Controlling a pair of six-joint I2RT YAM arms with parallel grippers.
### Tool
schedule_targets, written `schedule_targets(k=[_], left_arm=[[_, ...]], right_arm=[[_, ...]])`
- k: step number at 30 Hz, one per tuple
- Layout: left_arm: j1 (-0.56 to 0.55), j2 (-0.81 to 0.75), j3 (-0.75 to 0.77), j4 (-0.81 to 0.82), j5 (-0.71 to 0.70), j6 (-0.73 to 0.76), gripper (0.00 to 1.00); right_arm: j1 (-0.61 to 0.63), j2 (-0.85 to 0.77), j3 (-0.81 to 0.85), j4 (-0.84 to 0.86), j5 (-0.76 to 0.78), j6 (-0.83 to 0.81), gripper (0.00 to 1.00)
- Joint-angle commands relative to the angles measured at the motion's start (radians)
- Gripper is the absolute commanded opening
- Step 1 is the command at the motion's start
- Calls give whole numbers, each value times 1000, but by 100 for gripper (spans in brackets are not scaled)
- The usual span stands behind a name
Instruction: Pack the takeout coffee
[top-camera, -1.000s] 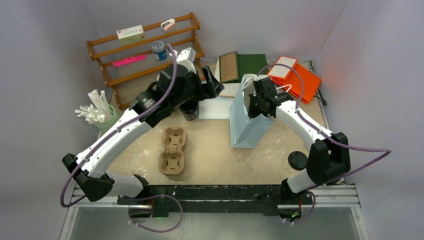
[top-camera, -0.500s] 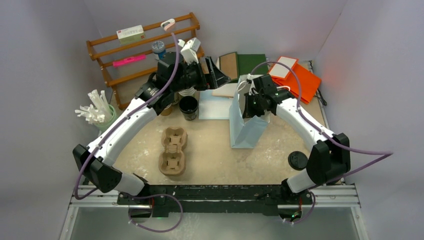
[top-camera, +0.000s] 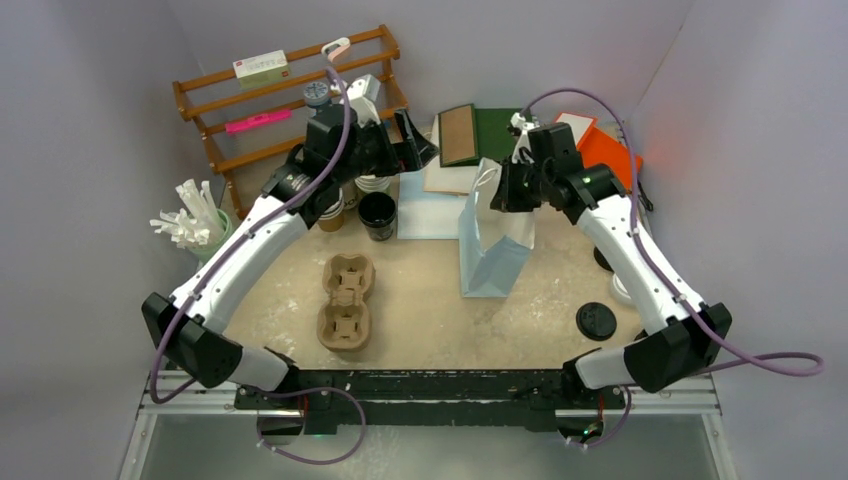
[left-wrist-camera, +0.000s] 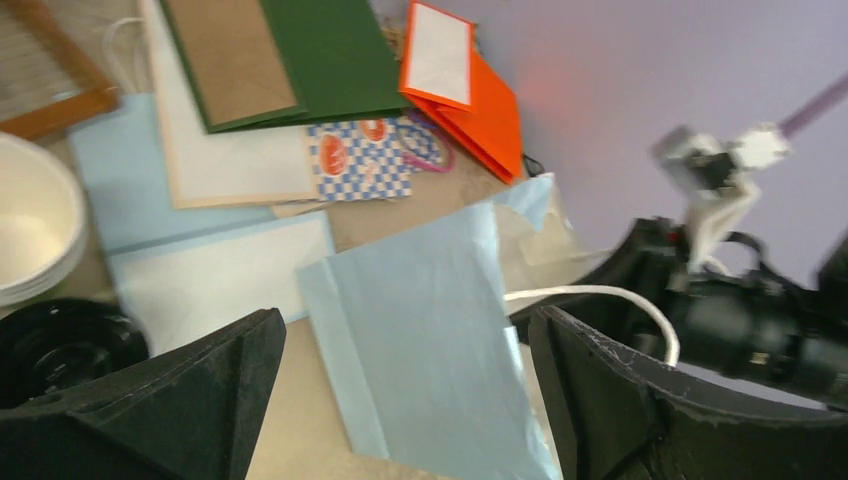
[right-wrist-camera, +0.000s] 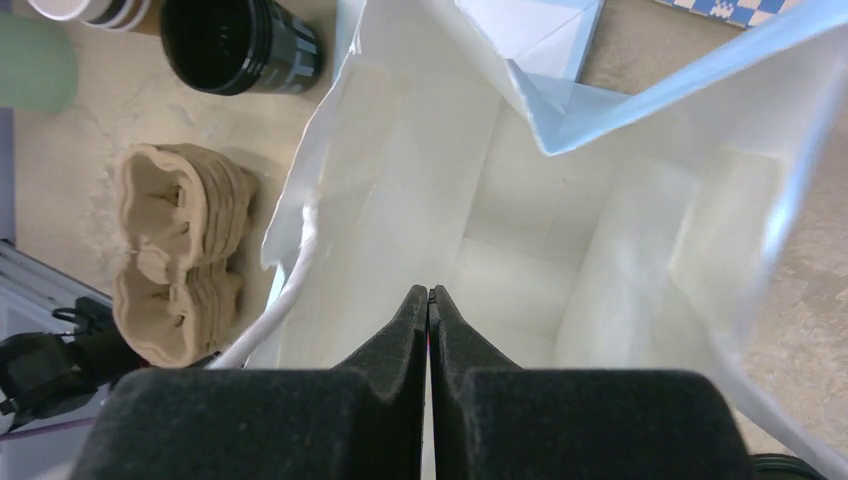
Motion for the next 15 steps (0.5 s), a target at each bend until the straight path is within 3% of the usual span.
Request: schedule_targets(k=[1, 6, 11, 15], left_arm=[[57, -162, -134, 31, -171, 16, 98], [101, -299, -308, 204, -181, 10, 96], [101, -189, -126, -65, -150, 136, 93], [101, -182, -97, -224, -164, 194, 88]], right_arm=[[3, -38, 74, -56, -4, 20, 3], [3, -57, 150, -42, -8, 36, 11], [3, -46, 239, -56, -17, 52, 22], [4, -56, 276, -38, -17, 68, 29]])
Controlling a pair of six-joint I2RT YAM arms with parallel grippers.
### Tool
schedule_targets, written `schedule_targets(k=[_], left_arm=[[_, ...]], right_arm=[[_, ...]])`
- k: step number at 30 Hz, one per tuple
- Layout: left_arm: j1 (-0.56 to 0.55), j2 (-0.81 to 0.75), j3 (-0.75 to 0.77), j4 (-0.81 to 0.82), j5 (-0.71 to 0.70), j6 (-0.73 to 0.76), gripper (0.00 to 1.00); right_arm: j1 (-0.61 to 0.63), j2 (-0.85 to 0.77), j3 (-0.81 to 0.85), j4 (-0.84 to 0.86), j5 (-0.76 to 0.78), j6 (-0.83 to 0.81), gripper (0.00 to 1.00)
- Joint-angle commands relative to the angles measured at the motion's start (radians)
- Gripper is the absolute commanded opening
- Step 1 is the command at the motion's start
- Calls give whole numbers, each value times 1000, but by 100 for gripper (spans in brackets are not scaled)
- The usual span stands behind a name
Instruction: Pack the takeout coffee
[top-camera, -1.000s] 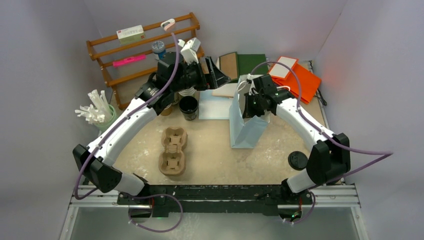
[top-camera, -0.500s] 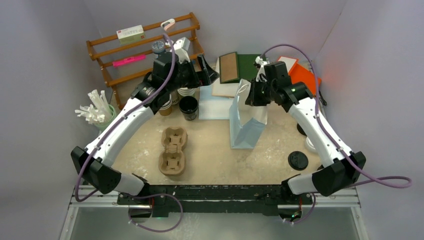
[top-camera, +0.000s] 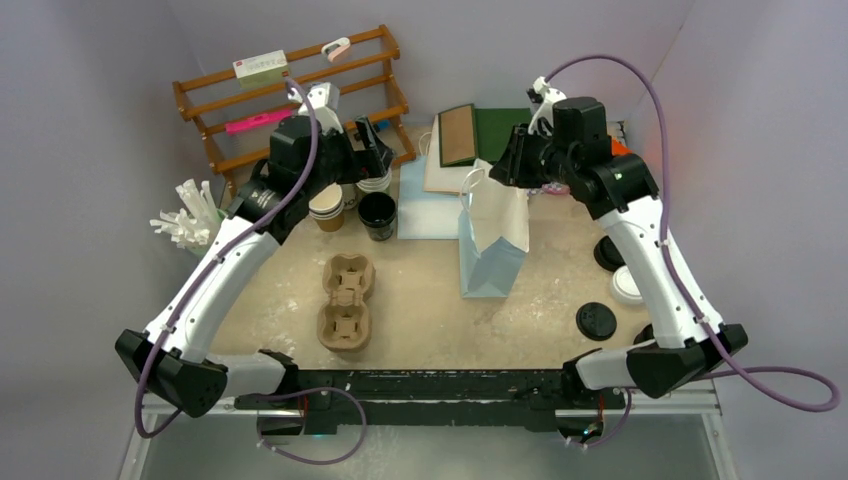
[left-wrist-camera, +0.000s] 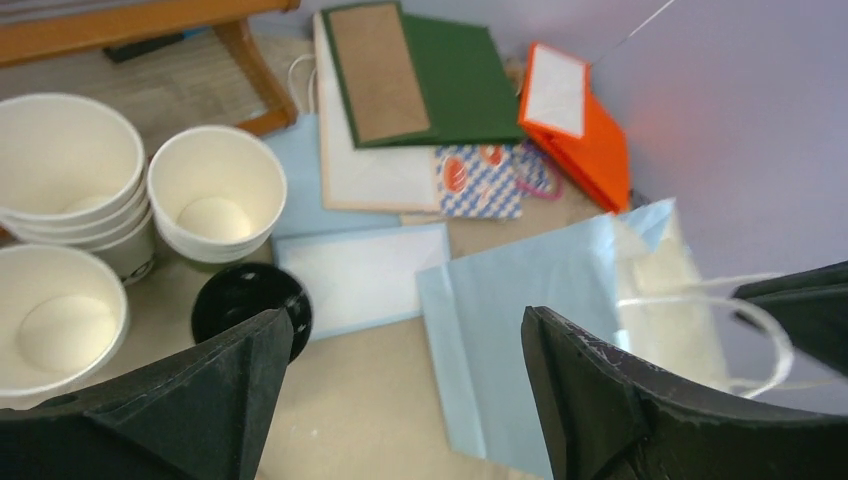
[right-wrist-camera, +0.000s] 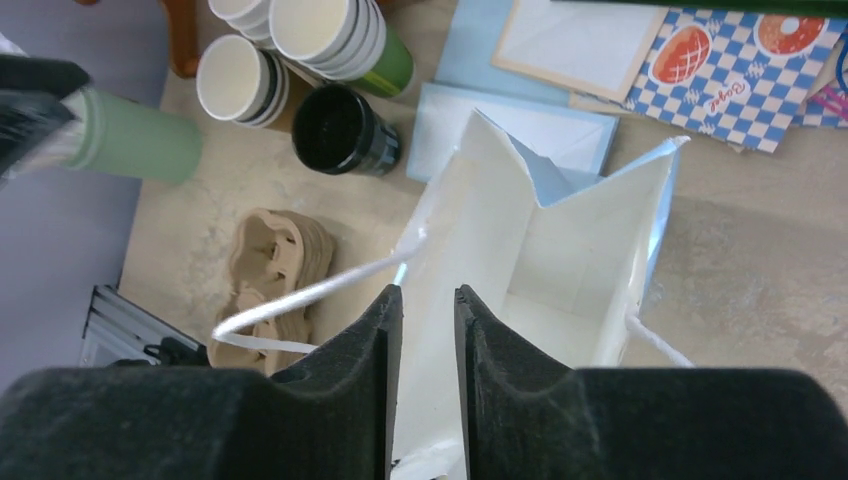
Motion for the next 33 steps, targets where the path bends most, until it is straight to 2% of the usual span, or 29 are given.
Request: schedule_targets(k=[1, 4, 10, 14, 18, 20, 23, 28, 33], left_arm=[[-1, 2, 42, -228, -21, 103, 85], [-2, -7, 23, -350, -69, 75, 79], [-2, -91, -105, -475, -162, -112, 76], [-2, -119, -143, -505, -161, -31, 76], [-1, -124, -203, -492, -103, 43, 59], [-10, -120, -249, -464, -60, 49, 55], [-59, -123, -324, -390, -44, 40, 56], [-204, -72, -365, -326, -167, 34, 65], [-212, 18, -363, -309, -201, 38, 61]], right_arm=[[4, -28, 57, 11, -19, 28, 30], [3, -38, 67, 21, -29, 42, 32], [8, -35, 101, 36, -94, 61, 35], [138, 40, 224, -68, -16, 9, 33], [186, 44, 231, -35, 2, 33, 33], [192, 44, 238, -20, 2, 39, 33], [199, 53, 261, -17, -6, 42, 33], [206, 58, 284, -13, -17, 41, 32], [207, 53, 280, -7, -19, 42, 30]])
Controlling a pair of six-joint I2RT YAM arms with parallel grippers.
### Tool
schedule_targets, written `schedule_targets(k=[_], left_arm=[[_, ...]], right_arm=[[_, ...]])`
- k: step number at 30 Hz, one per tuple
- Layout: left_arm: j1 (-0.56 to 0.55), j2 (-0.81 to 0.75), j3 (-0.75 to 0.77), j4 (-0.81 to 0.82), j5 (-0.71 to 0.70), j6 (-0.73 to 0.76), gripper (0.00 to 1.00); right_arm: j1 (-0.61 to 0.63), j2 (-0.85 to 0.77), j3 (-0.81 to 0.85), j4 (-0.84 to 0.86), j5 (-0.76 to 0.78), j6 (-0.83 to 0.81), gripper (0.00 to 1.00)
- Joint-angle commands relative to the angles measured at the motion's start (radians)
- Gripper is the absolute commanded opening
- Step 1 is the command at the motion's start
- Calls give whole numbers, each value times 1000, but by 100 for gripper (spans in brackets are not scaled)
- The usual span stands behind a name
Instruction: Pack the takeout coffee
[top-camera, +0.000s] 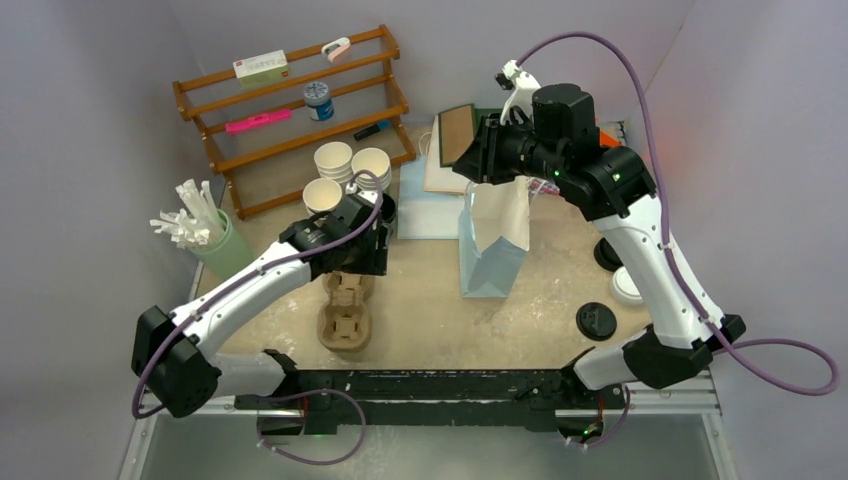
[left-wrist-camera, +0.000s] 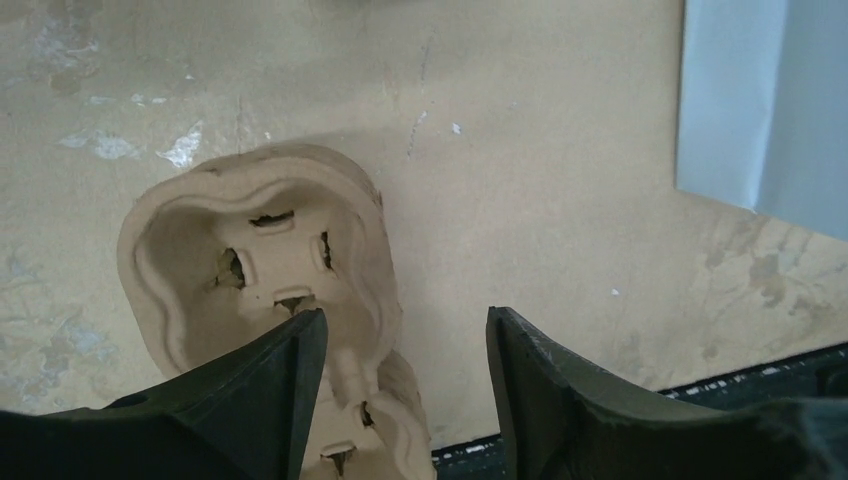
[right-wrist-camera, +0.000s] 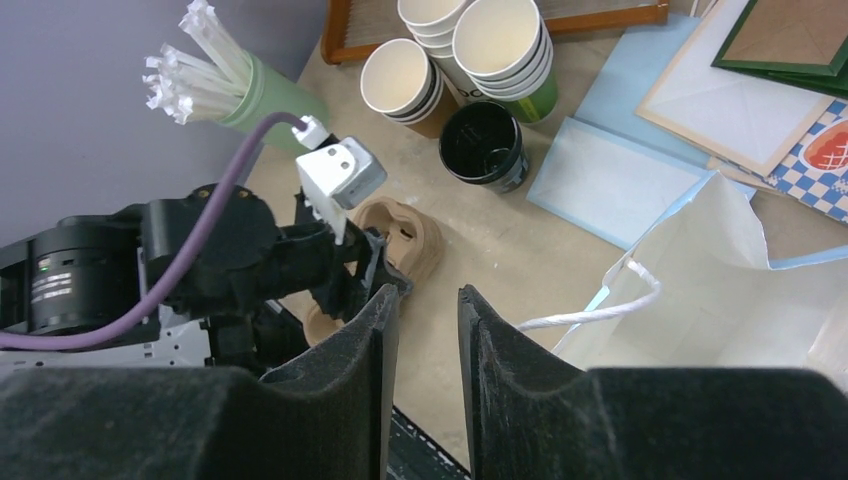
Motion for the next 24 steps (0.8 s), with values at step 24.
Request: schedule_targets(k=[24], left_arm=[[3, 200, 42, 9, -119, -30, 25]], right_arm=[[8, -45, -34, 46, 41, 20, 26]])
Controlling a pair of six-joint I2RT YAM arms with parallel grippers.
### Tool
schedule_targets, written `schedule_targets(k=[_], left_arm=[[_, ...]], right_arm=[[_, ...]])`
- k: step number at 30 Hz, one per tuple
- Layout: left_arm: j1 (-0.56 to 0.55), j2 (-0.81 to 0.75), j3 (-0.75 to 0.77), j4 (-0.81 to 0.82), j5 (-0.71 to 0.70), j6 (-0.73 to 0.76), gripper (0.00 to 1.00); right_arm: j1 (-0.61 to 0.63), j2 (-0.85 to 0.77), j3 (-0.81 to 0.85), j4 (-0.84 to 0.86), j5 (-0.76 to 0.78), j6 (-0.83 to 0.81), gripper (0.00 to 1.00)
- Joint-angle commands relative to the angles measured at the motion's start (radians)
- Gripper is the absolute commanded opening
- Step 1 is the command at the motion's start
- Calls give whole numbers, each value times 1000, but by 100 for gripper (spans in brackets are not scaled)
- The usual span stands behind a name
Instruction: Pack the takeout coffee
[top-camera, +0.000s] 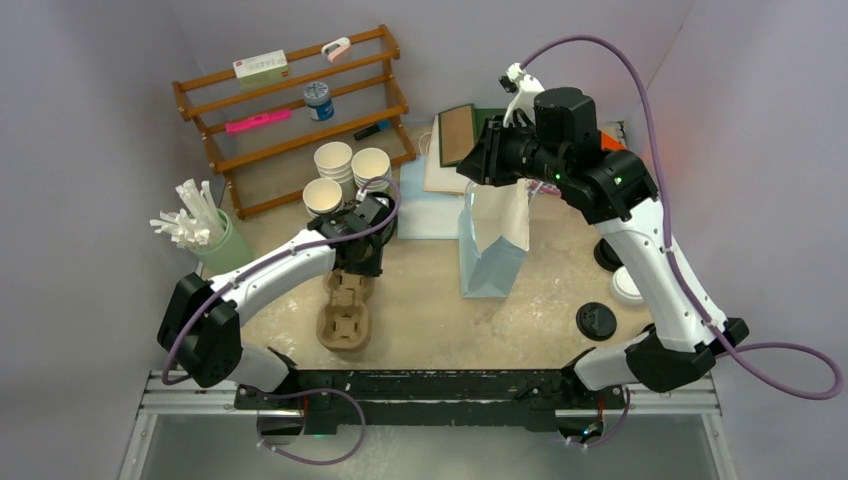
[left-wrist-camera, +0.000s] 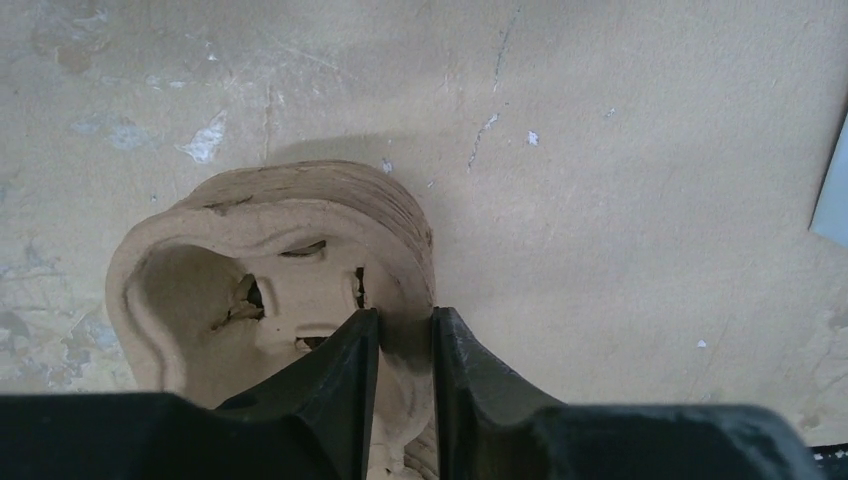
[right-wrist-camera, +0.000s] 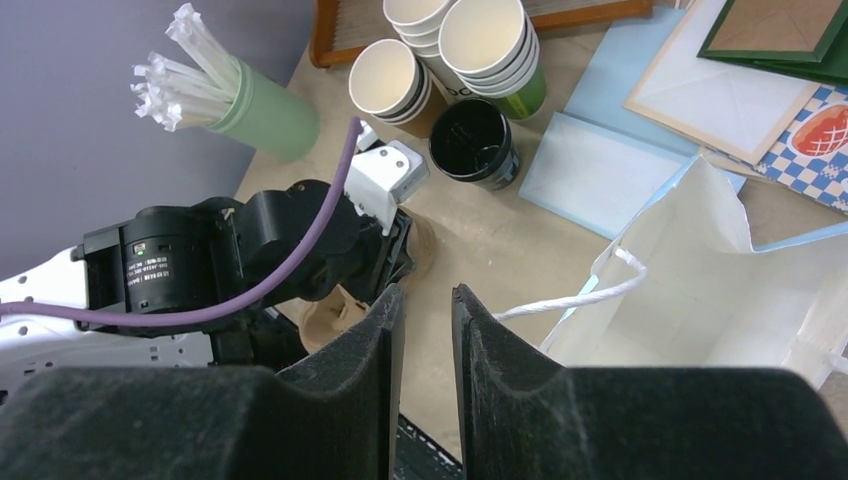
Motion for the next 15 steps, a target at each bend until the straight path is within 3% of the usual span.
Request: schedule_targets(k=[1, 6, 15], left_arm=[[4, -2, 51, -26, -51, -24, 23], [4, -20, 103, -69, -73, -17, 16], [4, -24, 209, -184, -96, -20, 22]], right_arm=[[7, -22, -5, 42, 14, 5, 26], [7, -16, -7, 46, 12, 0, 25], [7, -7, -19, 59, 1, -4, 24]])
